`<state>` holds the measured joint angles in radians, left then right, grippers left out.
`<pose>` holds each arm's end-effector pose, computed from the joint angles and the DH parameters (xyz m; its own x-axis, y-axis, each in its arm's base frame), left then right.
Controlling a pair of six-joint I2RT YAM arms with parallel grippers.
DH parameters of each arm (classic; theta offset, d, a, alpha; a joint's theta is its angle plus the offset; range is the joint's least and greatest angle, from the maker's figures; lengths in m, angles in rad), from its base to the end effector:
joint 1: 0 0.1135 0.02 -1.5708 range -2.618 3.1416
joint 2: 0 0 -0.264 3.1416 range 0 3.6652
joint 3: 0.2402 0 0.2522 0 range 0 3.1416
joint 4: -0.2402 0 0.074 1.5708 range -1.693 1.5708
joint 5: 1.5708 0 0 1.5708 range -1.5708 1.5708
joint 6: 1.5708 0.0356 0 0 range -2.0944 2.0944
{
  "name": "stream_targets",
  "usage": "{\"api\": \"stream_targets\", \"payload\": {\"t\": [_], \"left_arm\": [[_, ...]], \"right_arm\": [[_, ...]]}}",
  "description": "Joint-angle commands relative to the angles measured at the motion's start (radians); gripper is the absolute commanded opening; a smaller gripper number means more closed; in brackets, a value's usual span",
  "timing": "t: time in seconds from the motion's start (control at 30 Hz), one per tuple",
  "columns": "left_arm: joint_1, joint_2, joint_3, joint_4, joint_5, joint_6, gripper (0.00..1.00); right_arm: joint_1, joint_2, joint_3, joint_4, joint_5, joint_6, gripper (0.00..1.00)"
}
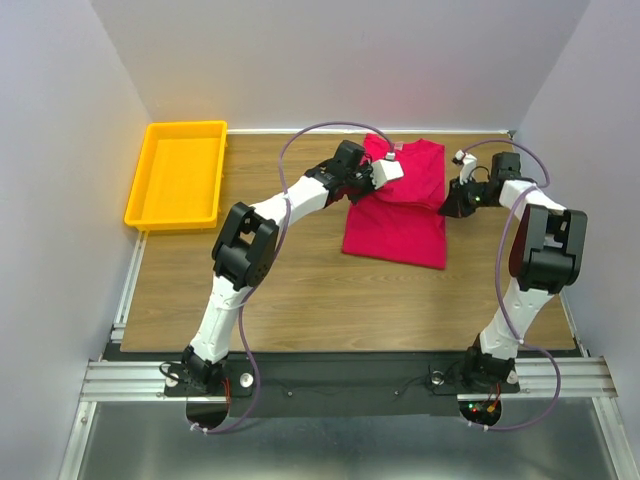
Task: Fold and stack the t-shirts
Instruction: Fold the tshirt
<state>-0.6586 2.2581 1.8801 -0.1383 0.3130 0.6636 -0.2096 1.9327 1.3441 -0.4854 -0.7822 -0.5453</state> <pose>0.4133 -0.3337 0.2297 0.1815 0.6005 -0.7787 0.8660 0.2775 0.4159 0.3943 -0.0582 0.1870 -0.6413 -0.2397 -0.7289 -0.6007 0.7479 0.2826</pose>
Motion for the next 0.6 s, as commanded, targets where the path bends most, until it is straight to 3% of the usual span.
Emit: {"api": "stream_targets", "payload": {"t": [0.0,0.57], "left_arm": [[0.008,0.0,0.059,0.052,-0.006,-0.018,0.0],[0.01,0.044,0.091,0.094,-0.035,-0.065,0.0]], "right_arm": [[-0.008,0.012,0.059,0.034,-0.009,0.016,0.02],[-0.007,0.048,0.093,0.034,0.009,0.027,0.04]]}}
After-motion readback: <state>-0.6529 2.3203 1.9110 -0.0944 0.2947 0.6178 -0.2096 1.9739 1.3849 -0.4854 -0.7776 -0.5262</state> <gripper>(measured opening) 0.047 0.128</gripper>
